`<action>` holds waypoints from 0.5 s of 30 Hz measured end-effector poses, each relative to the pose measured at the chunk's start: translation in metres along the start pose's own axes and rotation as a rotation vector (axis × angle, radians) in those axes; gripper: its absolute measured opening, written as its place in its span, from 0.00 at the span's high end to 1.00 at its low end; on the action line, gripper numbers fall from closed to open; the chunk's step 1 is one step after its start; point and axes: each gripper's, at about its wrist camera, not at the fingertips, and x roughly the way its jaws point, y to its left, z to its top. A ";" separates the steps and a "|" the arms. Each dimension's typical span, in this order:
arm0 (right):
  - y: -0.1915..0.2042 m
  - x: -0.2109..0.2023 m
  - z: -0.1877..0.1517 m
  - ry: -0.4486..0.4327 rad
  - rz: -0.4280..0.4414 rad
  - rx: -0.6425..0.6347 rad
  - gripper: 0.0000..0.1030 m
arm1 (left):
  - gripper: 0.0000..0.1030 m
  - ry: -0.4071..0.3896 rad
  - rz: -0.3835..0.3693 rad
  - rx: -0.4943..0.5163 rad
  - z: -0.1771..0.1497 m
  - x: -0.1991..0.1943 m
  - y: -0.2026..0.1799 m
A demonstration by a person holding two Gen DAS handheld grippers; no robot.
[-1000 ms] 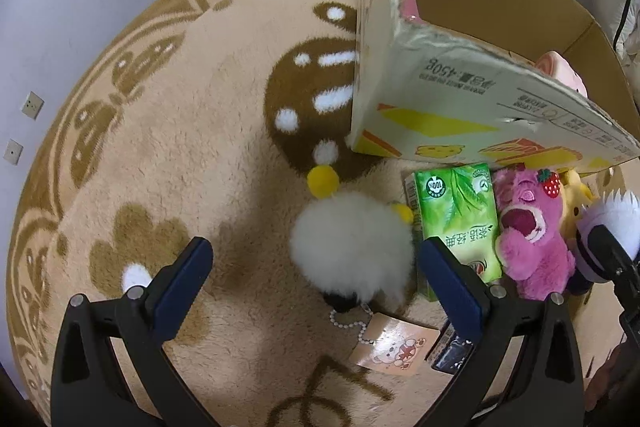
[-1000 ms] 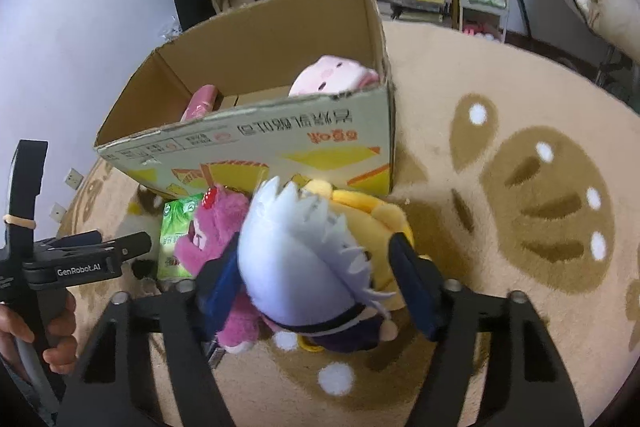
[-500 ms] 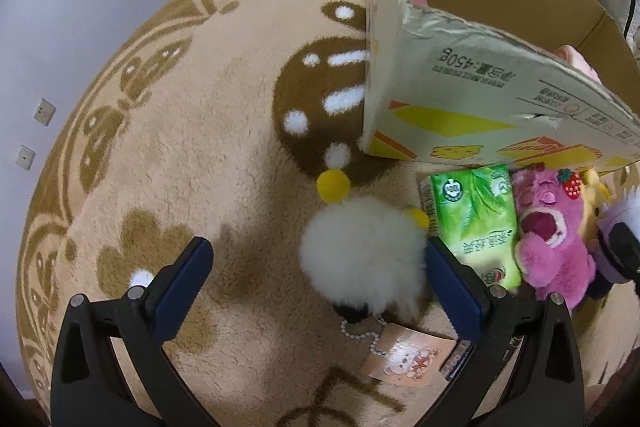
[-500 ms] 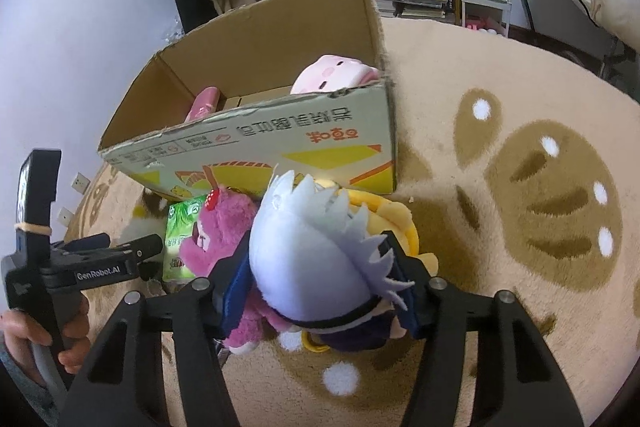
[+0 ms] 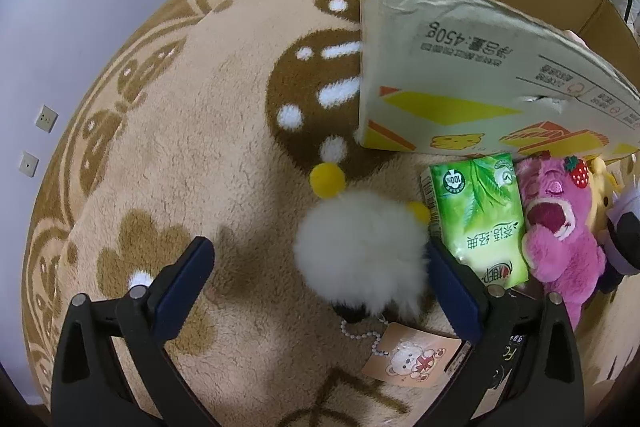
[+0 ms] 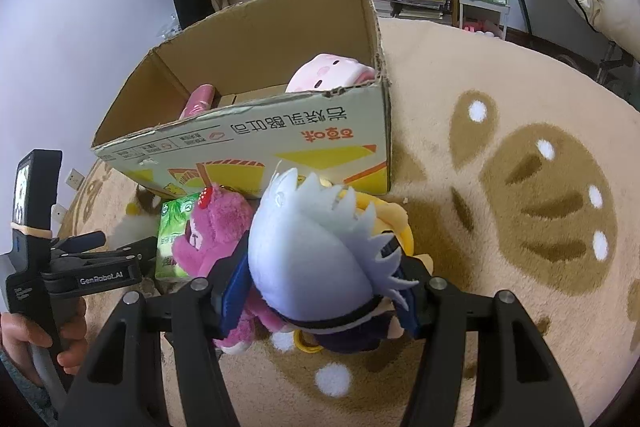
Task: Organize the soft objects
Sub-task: 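Lower the left tool onto the white pompom while the right tool grips the white-haired doll, then lift the white pompom with the left tool while the right tool lifts the doll toward the box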
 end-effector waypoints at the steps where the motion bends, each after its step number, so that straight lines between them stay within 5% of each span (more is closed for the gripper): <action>1: 0.000 0.000 0.000 0.005 0.007 0.000 0.38 | 0.11 -0.001 -0.002 0.002 0.000 0.001 0.000; 9: -0.007 -0.011 0.001 -0.013 0.042 0.031 0.38 | 0.53 0.021 -0.059 0.026 -0.003 0.008 -0.007; 15: -0.007 -0.016 -0.001 -0.021 0.046 0.037 0.38 | 0.62 -0.006 -0.055 0.092 -0.005 0.005 -0.021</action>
